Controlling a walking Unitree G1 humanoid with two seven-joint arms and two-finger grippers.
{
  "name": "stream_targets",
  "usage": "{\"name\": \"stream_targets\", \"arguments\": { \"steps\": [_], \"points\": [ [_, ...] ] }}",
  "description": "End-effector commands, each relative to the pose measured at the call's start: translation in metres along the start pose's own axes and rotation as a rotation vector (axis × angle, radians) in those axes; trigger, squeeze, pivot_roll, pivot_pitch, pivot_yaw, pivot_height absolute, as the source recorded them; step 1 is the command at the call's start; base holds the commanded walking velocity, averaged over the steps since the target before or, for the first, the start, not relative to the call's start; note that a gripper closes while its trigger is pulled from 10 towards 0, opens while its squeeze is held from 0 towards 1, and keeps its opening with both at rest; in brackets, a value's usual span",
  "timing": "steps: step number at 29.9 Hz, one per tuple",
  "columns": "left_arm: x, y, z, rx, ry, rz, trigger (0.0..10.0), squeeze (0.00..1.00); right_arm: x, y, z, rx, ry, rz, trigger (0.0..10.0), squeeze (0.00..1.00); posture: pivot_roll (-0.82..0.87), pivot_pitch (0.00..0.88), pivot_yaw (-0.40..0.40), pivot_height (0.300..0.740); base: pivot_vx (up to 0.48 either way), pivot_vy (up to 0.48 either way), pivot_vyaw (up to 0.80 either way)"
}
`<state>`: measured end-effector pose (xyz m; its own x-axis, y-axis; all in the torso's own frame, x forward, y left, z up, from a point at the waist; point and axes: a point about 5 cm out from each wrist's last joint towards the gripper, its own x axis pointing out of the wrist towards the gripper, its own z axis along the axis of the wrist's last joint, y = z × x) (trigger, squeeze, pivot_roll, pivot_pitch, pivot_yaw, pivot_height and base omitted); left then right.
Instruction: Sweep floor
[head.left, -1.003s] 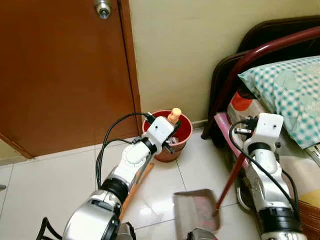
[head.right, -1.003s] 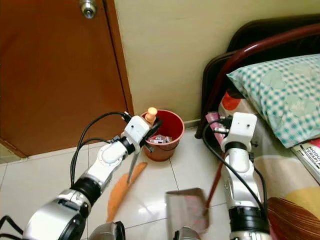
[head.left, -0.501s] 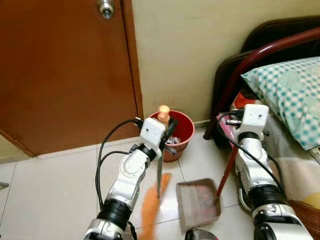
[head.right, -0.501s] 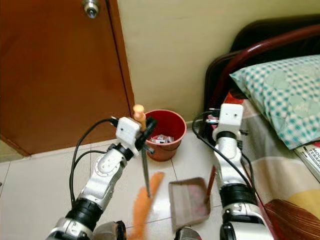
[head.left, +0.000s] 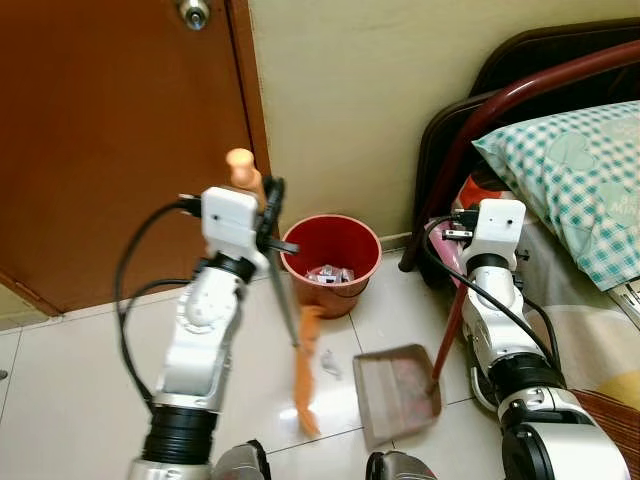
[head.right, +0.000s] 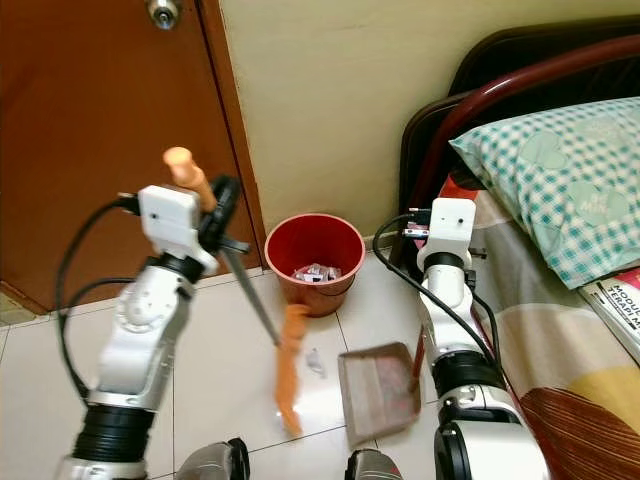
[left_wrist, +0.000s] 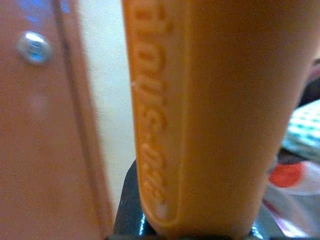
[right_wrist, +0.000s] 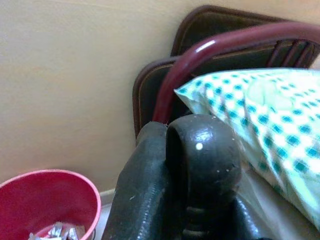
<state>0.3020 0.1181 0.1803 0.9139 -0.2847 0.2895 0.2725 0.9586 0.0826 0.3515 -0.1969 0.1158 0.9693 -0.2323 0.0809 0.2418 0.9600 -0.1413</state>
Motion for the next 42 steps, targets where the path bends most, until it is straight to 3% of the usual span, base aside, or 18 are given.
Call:
{"name": "stream_targets", "arguments": {
  "steps": [1, 8, 11, 15, 22, 26, 31, 35, 42],
  "points": [
    [0.002, 0.009, 0.018, 0.034, -0.067, 0.035, 10.0, 0.0, 0.004, 0.001, 0.006, -0.009, -0.024, 0.003, 10.0, 0.0, 0.03, 0.145, -0.001, 0.74, 0.0, 0.0, 0.0],
    [-0.015, 0.021, 0.005, 0.086, 0.019, 0.102, 10.0, 0.0, 0.012, 0.0, 0.017, -0.01, -0.061, -0.002, 10.0, 0.0, 0.03, 0.161, -0.006, 0.74, 0.0, 0.0, 0.0],
    [-0.024, 0.02, -0.009, 0.074, 0.05, 0.11, 10.0, 0.0, 0.015, -0.001, 0.023, -0.024, -0.086, -0.035, 10.0, 0.0, 0.03, 0.165, -0.02, 0.74, 0.0, 0.0, 0.0],
    [-0.023, 0.015, -0.021, 0.051, 0.064, 0.121, 10.0, 0.0, 0.015, 0.003, 0.023, 0.0, -0.087, -0.052, 10.0, 0.0, 0.03, 0.163, -0.023, 0.74, 0.0, 0.0, 0.0],
    [-0.014, 0.009, -0.031, 0.057, 0.08, 0.152, 10.0, 0.0, 0.01, 0.032, 0.018, 0.058, -0.048, -0.008, 10.0, 0.0, 0.08, 0.181, -0.016, 0.74, 0.0, 0.0, 0.0],
    [-0.019, 0.01, -0.037, 0.081, 0.093, 0.125, 10.0, 0.0, 0.006, 0.044, 0.014, 0.063, -0.034, -0.001, 10.0, 0.0, 0.11, 0.207, -0.007, 0.74, 0.0, 0.0, 0.0],
    [-0.023, 0.01, -0.04, 0.085, 0.103, 0.113, 10.0, 0.0, 0.002, 0.05, 0.011, 0.044, -0.036, 0.002, 10.0, 0.0, 0.13, 0.23, -0.003, 0.74, 0.0, 0.0, 0.0],
    [-0.024, 0.009, -0.038, 0.091, 0.103, 0.1, 10.0, 0.0, 0.0, 0.055, 0.013, 0.085, -0.046, 0.018, 10.0, 0.0, 0.14, 0.251, 0.004, 0.74, 0.0, 0.0, 0.0],
    [-0.035, 0.011, -0.043, 0.107, 0.132, 0.087, 10.0, 0.0, 0.004, 0.059, 0.037, 0.165, -0.12, 0.04, 10.0, 0.0, 0.12, 0.272, 0.014, 0.74, 0.0, 0.0, 0.0]
  ]
}}
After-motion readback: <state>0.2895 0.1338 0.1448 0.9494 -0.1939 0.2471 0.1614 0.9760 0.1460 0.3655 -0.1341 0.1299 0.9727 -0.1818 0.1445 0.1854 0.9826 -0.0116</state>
